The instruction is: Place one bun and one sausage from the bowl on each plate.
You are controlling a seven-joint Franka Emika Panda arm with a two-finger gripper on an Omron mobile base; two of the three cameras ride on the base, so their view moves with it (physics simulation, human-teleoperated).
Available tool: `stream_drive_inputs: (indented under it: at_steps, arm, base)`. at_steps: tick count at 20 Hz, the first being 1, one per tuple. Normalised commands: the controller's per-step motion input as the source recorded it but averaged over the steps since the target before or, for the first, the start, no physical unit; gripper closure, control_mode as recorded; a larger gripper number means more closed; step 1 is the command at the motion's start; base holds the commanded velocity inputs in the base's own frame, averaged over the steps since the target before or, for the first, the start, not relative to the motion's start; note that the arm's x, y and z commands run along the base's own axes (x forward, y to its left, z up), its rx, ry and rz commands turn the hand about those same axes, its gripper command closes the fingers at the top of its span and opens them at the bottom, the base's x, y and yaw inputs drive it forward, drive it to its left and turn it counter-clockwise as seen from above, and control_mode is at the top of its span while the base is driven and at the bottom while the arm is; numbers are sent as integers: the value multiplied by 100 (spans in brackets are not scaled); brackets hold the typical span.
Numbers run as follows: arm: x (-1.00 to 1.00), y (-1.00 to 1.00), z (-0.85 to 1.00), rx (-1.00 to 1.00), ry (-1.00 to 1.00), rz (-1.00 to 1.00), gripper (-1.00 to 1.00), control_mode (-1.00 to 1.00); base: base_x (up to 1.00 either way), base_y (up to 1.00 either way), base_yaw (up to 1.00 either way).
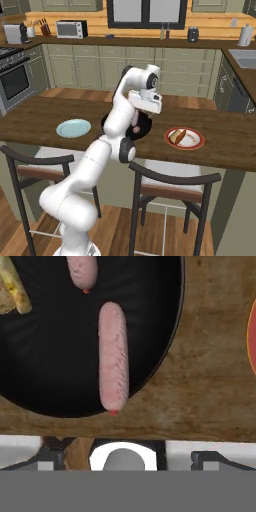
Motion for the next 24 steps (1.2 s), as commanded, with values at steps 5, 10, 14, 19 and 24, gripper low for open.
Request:
stream_drive_inputs:
  at_steps: [5, 10, 14, 19, 24]
  arm:
    - [3, 60, -9, -3, 7, 11, -100, -100]
    - [54, 49, -8, 0, 0, 2, -100, -100]
    - [86, 18, -23, 0, 0, 1, -100, -100]
    - [72, 0, -38, 0, -10, 2, -100, -100]
    - [3, -2, -51, 0, -27, 0, -100, -100]
  base:
    - [0, 0, 0]
    - [0, 0, 0]
    - [0, 0, 0]
    - [0, 0, 0]
    - [0, 0, 0]
